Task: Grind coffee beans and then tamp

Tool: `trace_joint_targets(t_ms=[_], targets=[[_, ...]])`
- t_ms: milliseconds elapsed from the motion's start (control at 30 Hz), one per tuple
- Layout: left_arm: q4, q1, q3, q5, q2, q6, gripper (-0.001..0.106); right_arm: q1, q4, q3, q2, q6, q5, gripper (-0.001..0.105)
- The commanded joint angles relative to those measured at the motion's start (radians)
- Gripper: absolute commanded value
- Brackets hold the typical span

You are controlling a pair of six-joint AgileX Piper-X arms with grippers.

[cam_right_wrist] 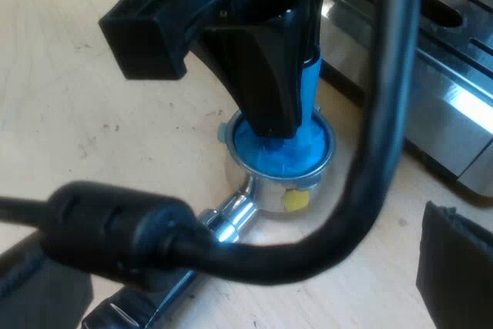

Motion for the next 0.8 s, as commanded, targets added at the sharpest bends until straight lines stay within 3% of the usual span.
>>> trace_joint_targets(t_ms=[33, 233, 533, 800], targets=[[0.057, -0.003, 0.038, -0.023, 0.049, 0.007, 0.0, 0.002, 0.002, -0.009, -0.002, 0.001, 0.007, 0.088], [0.062, -0.001, 0.021, -0.023, -0.034, 0.007, 0.0, 0.002, 0.002, -0.009, -0.002, 0.001, 0.007, 0.088], [0.095, 0.013, -0.077, -0.031, -0.167, 0.007, 0.0, 0.002, 0.002, -0.009, -0.002, 0.001, 0.007, 0.088], [0.215, 0.142, -0.081, -0.031, -0.312, 0.007, 0.0, 0.002, -0.044, -0.026, -0.002, 0.042, 0.007, 0.088]])
